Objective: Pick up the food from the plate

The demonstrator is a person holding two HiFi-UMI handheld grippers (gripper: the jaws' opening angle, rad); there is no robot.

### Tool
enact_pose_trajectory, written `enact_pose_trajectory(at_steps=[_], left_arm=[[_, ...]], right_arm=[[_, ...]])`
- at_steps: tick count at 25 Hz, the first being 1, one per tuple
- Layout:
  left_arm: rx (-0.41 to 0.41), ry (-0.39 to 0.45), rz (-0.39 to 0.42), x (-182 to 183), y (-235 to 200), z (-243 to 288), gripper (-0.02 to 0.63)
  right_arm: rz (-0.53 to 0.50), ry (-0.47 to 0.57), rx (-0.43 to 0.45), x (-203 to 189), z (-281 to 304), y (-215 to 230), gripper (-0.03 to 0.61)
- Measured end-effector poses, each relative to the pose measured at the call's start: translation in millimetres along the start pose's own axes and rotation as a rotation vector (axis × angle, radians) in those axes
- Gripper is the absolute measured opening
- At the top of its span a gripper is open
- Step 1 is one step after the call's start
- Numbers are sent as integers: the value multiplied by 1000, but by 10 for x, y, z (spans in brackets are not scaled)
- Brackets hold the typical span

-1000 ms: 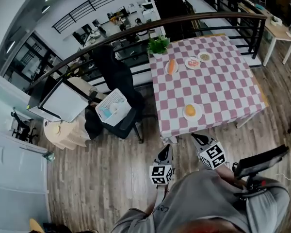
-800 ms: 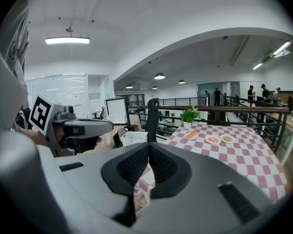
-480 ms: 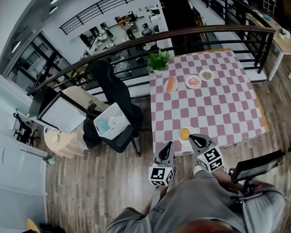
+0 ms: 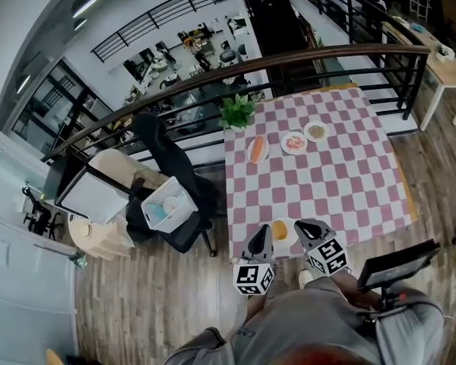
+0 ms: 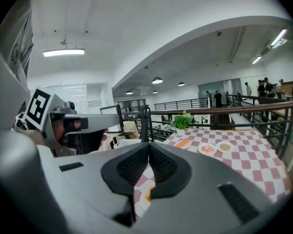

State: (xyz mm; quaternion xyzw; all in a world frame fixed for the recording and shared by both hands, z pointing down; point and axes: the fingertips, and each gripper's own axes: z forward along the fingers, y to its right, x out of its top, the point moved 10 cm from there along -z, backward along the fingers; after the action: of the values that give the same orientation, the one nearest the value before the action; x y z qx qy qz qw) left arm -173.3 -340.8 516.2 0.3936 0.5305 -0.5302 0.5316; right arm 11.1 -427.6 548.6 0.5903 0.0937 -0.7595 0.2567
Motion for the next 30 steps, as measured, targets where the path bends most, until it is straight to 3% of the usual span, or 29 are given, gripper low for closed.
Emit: enact_pose_trajectory(at_steps=[5, 10, 15, 20, 24, 25, 26, 27, 30], left_arm=[[-30, -4, 43, 205, -6, -44, 11], [-53, 63, 75, 439, -93, 42, 11], [-92, 165, 75, 639, -96, 2, 11], [-92, 203, 35, 606, -164, 9, 11], [-79, 225, 47, 665, -259, -9, 11], [-79, 224, 48, 662, -286, 0, 11], [-81, 222, 49, 652, -308, 5, 11], [-83, 219, 50, 639, -326, 6, 11], [-88, 210, 50, 595, -346, -18, 11]], right_arm=[[25, 57, -17, 198, -59, 123, 14], [50, 112, -72, 344, -153, 106, 14], [-79, 277, -117, 748, -413, 73, 14], [-116, 310, -121, 879, -366, 32, 14], [-115, 337, -118, 930, -278, -107, 14], [-103, 343, -112, 951, -254, -115, 78], [-95, 342, -111, 965, -229, -116, 289], [-102, 332, -125, 967, -207, -116, 324], [-137, 287, -179, 914, -151, -104, 331]])
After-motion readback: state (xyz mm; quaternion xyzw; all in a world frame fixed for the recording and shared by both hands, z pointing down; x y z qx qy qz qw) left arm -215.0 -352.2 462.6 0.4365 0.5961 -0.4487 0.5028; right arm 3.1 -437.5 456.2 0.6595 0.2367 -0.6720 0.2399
